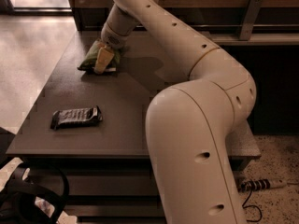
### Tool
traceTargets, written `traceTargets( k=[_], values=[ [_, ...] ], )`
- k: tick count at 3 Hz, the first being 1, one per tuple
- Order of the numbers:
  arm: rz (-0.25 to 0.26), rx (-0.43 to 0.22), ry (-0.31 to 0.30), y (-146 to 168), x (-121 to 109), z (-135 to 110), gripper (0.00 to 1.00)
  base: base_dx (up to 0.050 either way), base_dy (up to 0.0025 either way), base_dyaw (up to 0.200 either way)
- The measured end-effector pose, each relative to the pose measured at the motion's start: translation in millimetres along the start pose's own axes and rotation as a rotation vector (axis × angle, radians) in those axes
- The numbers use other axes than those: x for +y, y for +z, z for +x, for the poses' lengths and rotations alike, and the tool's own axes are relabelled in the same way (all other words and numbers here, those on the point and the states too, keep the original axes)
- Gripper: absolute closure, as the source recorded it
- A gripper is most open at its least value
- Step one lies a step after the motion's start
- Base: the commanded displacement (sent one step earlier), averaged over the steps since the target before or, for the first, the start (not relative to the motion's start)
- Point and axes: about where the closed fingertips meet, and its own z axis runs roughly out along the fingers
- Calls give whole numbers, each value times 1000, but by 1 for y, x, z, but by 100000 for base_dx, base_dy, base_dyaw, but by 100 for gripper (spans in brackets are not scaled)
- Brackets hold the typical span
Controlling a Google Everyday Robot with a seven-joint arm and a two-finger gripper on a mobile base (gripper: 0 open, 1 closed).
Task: Pick green jalapeno chip bag
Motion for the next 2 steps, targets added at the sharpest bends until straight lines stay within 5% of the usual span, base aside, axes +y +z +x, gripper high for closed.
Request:
traceTargets(
  k=[2],
  values=[
    [-4,1,0,-1,0,-2,88,0,0,0]
  ],
)
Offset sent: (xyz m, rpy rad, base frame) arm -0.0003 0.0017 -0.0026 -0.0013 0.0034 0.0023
